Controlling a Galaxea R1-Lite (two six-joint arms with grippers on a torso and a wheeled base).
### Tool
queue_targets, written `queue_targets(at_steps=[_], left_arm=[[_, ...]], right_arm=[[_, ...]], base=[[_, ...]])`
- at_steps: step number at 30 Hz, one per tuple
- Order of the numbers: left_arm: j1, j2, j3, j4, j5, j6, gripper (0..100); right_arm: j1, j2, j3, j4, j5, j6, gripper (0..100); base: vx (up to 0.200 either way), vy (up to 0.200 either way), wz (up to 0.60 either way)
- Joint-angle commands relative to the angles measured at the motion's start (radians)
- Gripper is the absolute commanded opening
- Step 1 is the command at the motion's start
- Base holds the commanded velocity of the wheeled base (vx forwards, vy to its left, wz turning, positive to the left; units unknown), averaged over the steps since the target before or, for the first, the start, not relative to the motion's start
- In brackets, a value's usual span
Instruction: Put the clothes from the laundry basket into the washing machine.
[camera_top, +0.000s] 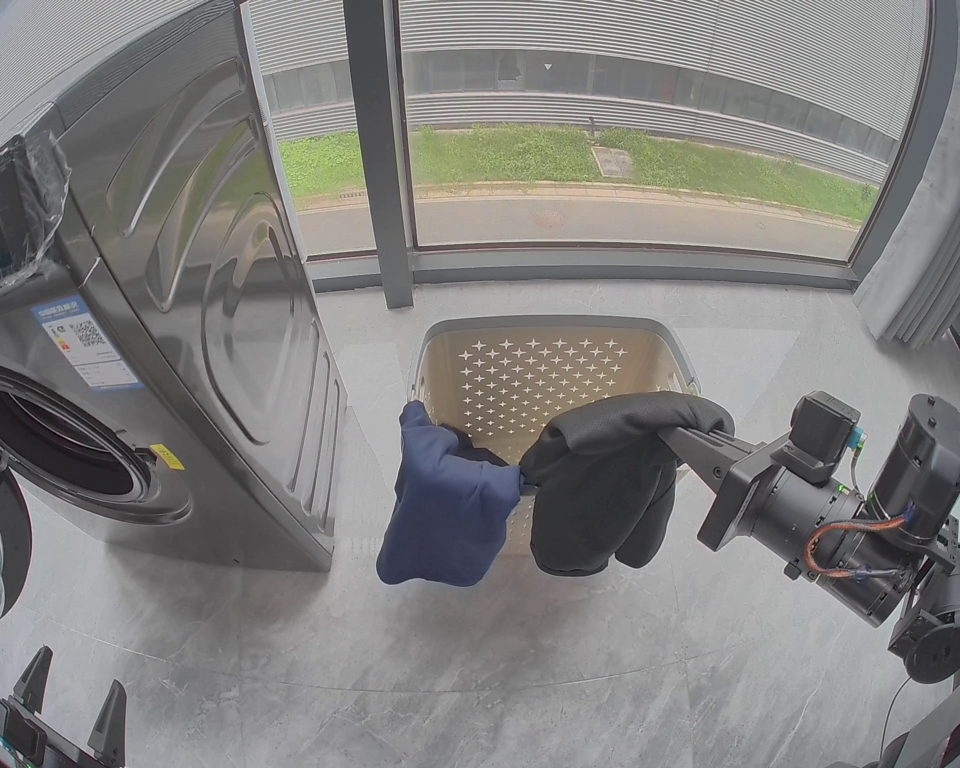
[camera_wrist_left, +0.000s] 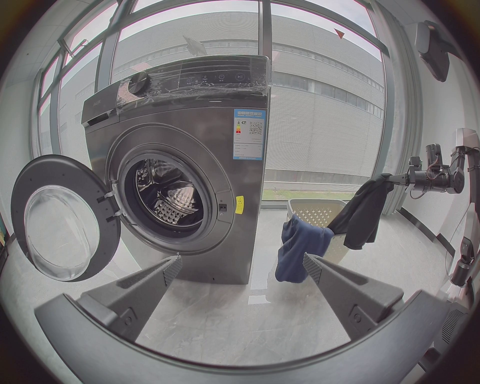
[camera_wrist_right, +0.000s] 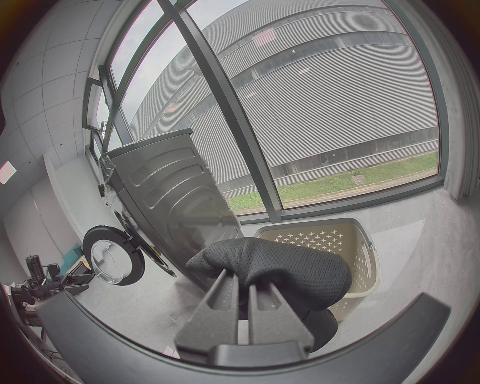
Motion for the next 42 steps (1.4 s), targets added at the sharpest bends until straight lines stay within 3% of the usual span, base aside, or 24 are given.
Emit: queue_targets(at_steps=[1, 8, 17, 42], left_arm=[[0.0, -0.015, 0.015, -0.001, 0.0, 0.0, 100], [0.0, -0.015, 0.015, -0.001, 0.002, 0.001, 100], [0.0, -0.015, 0.015, -0.001, 0.0, 0.0, 100], [0.0, -0.015, 0.015, -0.001, 0.0, 0.0, 100]], right_arm=[[0.001, -0.001, 0.0, -0.012, 0.0, 0.0, 0], [0.014, 0.0, 0.001, -0.057, 0.002, -0.001, 0], [0.017, 0.003, 0.01, -0.073, 0.031, -0.001, 0], [0.032, 0.015, 0.03, -0.08, 0.031, 0.0, 0]], base=[[-0.2, 0.0, 0.0], [-0.2, 0.0, 0.0], [0.0, 0.0, 0.0], [0.0, 0.2, 0.0]])
